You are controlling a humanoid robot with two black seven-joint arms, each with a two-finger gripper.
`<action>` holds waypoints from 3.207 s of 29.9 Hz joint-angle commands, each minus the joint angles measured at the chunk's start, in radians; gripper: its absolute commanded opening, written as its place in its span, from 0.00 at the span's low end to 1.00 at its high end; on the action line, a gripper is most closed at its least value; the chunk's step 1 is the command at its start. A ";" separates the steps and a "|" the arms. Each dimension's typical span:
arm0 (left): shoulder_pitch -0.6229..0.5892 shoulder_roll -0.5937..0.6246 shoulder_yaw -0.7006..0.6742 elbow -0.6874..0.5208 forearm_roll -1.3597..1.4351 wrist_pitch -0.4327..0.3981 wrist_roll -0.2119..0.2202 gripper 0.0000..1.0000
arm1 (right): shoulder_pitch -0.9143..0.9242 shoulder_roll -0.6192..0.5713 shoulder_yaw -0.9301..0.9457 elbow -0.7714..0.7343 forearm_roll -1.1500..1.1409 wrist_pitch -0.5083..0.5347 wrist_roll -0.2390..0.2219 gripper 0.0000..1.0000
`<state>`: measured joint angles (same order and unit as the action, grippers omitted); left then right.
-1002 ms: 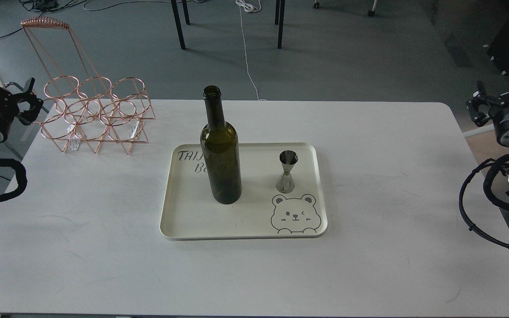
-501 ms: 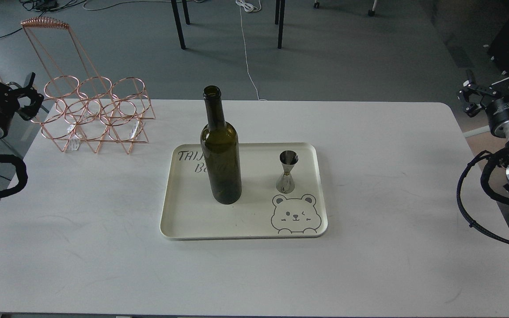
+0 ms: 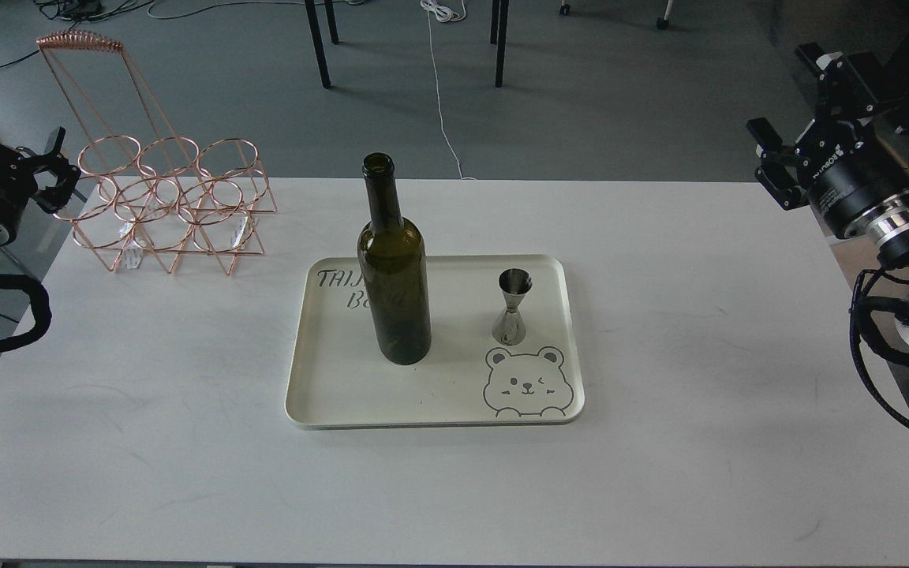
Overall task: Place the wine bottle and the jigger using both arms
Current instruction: 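Reach the right gripper toward the metal jigger on the tray, then close the right gripper on the metal jigger and lift it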
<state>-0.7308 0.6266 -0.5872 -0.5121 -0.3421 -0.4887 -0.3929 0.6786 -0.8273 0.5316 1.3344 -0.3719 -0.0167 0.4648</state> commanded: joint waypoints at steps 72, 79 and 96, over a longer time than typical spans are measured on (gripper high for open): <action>0.014 -0.002 -0.008 0.017 -0.002 0.000 -0.004 0.99 | 0.228 0.646 -0.748 -0.638 -1.061 -0.436 0.024 0.33; 0.013 -0.001 -0.009 0.017 0.000 0.000 -0.004 0.99 | 0.228 0.649 -0.748 -0.641 -1.061 -0.436 0.024 0.15; 0.004 0.004 -0.013 0.017 0.000 0.000 -0.007 0.99 | 0.280 0.619 -0.760 -0.633 -1.058 -0.472 0.024 0.05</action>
<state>-0.7248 0.6273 -0.5983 -0.4956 -0.3434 -0.4887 -0.3983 0.9417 -0.1879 -0.2317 0.6989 -1.4317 -0.4882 0.4887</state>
